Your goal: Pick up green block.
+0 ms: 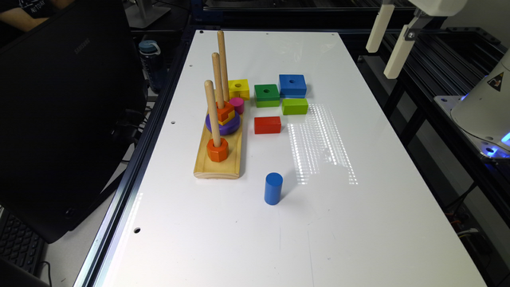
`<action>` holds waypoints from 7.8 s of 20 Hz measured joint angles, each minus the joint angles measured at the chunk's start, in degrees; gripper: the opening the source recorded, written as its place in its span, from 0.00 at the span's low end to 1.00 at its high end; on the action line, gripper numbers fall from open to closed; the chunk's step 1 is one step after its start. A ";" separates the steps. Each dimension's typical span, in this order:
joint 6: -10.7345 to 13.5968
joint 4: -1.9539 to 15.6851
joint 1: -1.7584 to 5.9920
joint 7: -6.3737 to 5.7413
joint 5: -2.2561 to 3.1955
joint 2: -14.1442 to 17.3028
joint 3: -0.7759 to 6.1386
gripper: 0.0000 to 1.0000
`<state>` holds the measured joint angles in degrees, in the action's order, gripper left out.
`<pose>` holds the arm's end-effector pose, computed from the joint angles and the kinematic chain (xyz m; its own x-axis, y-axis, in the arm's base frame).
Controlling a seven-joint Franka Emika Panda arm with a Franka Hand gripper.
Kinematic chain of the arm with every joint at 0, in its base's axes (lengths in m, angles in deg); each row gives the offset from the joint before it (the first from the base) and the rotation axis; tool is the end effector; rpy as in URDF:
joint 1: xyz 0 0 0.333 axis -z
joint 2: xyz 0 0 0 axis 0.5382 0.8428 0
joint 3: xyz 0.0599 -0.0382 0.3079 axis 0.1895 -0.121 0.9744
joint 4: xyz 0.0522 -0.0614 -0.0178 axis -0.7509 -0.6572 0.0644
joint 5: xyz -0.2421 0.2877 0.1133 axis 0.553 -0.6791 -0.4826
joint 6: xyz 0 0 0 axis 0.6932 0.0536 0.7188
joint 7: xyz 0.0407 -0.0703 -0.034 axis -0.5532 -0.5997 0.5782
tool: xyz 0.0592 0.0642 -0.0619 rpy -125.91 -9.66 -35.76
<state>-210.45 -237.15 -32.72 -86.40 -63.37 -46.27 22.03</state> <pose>0.3292 0.0294 0.3496 0.7167 -0.6974 0.0024 -0.6974 -0.7167 -0.0050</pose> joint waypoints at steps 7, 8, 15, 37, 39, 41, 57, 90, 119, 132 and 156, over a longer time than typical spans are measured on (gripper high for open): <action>0.02 -0.06 0.00 0.00 0.00 -0.11 0.00 1.00; 0.02 -0.06 0.00 0.00 0.00 -0.11 0.00 1.00; 0.02 -0.07 0.00 0.00 0.00 -0.11 0.00 1.00; 0.08 -0.26 -0.16 0.00 -0.18 -0.15 0.53 1.00; 0.08 -0.27 -0.18 0.00 -0.18 -0.15 0.53 1.00; 0.08 -0.28 -0.20 0.00 -0.18 -0.16 0.53 1.00; -0.38 0.04 0.74 0.29 -0.12 -0.20 0.46 1.00; -3.74 8.78 9.11 7.34 0.72 10.44 0.27 1.00; -4.26 24.88 14.53 11.31 2.30 27.96 0.34 1.00; -4.26 25.33 15.54 11.95 2.60 28.00 0.29 1.00; -5.24 26.10 16.31 12.67 2.77 30.30 0.28 1.00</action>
<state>-215.69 -211.05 -16.41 -73.73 -60.60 -15.97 22.31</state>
